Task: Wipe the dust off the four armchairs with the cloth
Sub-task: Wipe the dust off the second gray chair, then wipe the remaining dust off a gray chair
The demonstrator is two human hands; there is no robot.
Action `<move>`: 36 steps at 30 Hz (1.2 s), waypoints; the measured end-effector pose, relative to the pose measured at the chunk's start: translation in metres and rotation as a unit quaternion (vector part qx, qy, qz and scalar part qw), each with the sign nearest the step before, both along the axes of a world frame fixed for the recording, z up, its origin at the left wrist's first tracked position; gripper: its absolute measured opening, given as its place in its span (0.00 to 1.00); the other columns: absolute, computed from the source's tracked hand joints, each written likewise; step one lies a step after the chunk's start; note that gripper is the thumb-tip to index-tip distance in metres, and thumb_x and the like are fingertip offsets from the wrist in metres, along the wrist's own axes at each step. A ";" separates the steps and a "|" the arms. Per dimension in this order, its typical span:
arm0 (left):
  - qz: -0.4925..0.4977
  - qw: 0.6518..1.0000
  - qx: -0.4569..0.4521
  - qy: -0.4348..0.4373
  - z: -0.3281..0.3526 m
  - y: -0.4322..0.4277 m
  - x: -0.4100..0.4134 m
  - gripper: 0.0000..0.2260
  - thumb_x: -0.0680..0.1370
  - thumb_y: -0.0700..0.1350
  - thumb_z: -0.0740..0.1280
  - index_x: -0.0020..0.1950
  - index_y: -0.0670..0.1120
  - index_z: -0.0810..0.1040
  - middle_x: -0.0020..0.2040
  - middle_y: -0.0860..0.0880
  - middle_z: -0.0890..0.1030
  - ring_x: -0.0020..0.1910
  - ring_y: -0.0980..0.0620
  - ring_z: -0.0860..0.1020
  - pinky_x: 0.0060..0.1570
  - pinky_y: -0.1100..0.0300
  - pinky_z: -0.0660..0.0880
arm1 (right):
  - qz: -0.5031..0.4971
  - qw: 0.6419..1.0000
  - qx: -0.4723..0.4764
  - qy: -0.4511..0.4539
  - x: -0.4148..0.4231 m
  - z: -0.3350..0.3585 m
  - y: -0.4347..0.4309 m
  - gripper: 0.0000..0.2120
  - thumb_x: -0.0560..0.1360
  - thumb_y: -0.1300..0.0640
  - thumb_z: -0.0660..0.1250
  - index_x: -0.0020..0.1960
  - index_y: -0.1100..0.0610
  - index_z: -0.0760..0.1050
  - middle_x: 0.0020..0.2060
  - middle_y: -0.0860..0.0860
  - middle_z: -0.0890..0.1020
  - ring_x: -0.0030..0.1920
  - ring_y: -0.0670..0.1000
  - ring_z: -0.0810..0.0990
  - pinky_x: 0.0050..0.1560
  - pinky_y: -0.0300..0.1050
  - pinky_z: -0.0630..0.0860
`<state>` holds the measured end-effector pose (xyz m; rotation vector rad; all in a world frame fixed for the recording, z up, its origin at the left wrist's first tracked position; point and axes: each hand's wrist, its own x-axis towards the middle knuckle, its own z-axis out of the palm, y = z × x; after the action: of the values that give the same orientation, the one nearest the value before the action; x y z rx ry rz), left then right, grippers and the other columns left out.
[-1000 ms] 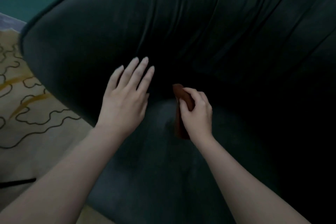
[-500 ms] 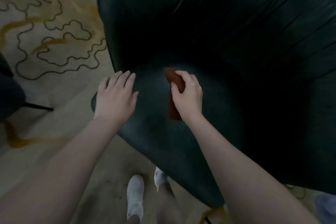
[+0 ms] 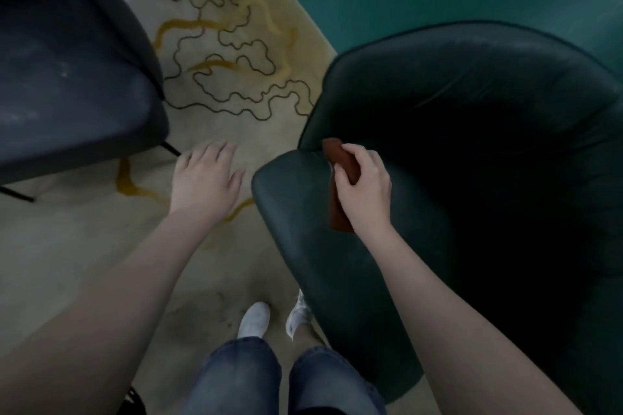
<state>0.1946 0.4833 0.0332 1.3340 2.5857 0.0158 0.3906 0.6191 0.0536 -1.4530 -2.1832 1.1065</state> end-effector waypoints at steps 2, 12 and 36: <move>0.039 0.999 0.003 0.001 0.007 -0.011 -0.011 0.22 0.81 0.50 0.63 0.72 0.41 0.71 0.70 0.41 0.73 0.70 0.40 0.69 0.67 0.44 0.64 | 0.032 0.999 0.002 -0.002 -0.011 0.006 0.005 0.15 0.80 0.56 0.65 0.67 0.52 0.74 0.58 0.50 0.75 0.52 0.44 0.71 0.55 0.39 0.67; 0.177 0.983 0.033 -0.026 0.034 -0.066 -0.048 0.23 0.81 0.51 0.64 0.73 0.42 0.70 0.71 0.43 0.73 0.71 0.41 0.69 0.67 0.45 0.64 | 0.135 0.991 -0.012 -0.013 -0.098 0.041 -0.010 0.16 0.79 0.56 0.65 0.67 0.53 0.74 0.58 0.50 0.75 0.54 0.44 0.72 0.56 0.37 0.65; 0.287 0.954 0.078 -0.030 0.100 -0.171 -0.312 0.25 0.82 0.55 0.61 0.76 0.46 0.66 0.77 0.45 0.64 0.75 0.43 0.63 0.71 0.47 0.59 | 0.154 0.988 0.017 0.014 -0.400 0.108 -0.071 0.14 0.79 0.57 0.66 0.64 0.52 0.75 0.60 0.51 0.77 0.58 0.47 0.72 0.61 0.44 0.67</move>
<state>-0.1175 0.3121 0.1330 0.5610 2.8654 0.3564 -0.0098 0.5476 0.1615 -1.1015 -2.4513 1.1701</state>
